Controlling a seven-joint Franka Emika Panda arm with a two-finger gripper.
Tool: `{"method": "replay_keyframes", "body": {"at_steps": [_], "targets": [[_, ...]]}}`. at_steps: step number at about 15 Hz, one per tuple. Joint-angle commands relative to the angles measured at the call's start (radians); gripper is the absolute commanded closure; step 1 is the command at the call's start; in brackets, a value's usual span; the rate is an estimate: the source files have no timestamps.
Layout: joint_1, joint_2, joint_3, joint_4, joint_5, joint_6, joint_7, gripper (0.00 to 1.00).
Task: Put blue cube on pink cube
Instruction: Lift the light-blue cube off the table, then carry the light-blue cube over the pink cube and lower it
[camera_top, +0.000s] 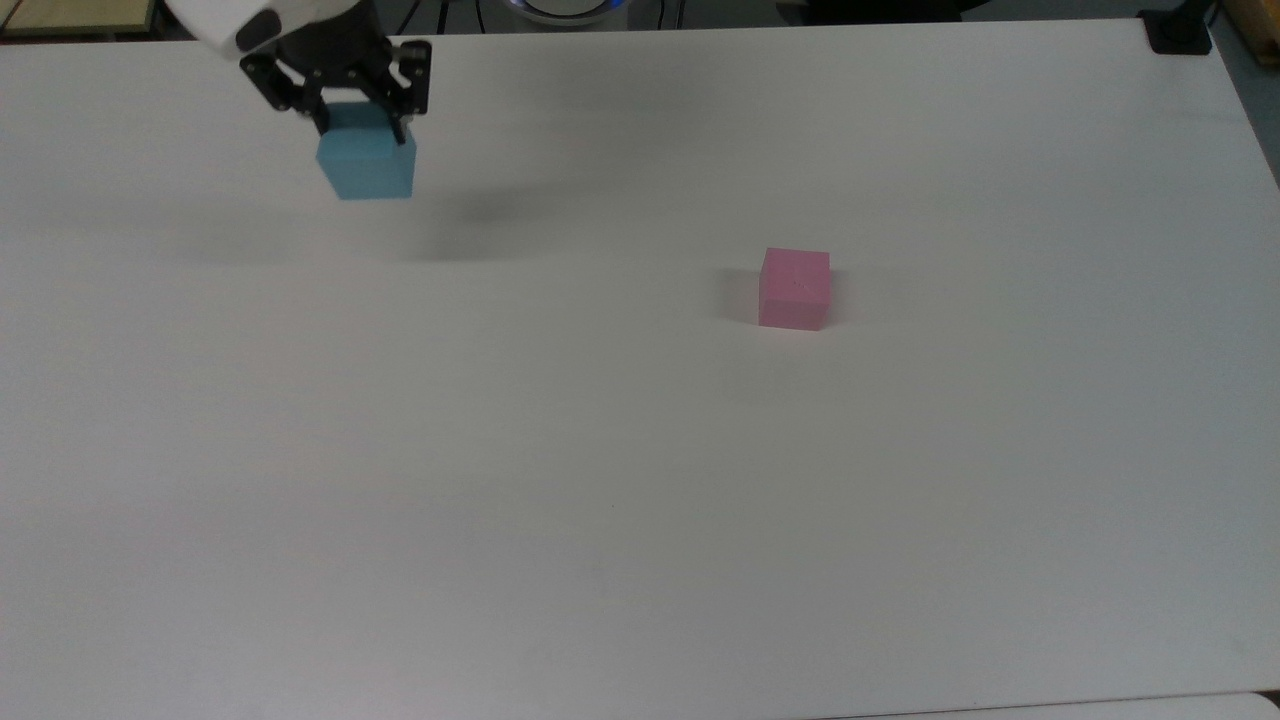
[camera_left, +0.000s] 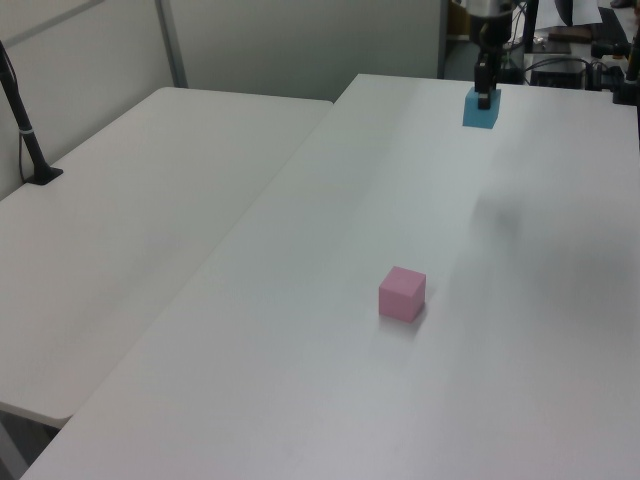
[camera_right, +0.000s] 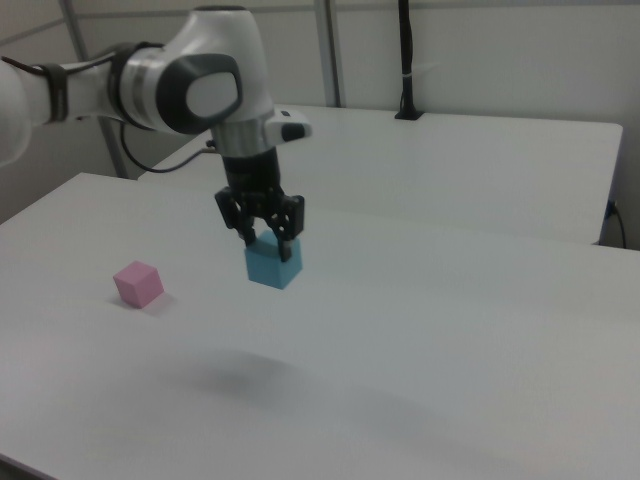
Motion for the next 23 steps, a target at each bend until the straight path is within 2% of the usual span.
{"method": "replay_keyframes", "body": {"at_steps": [1, 4, 6, 12, 20, 23], "targets": [[0.090, -0.040, -0.001, -0.017, 0.024, -0.043, 0.114, 0.56], [0.170, -0.037, 0.013, -0.011, 0.040, -0.040, 0.253, 0.56], [0.213, -0.026, 0.025, 0.012, 0.081, -0.041, 0.329, 0.57], [0.370, 0.041, 0.028, 0.035, 0.101, 0.032, 0.575, 0.58], [0.503, 0.190, 0.028, 0.043, 0.101, 0.187, 0.672, 0.57], [0.534, 0.236, 0.028, 0.084, 0.096, 0.190, 0.693, 0.57]]}}
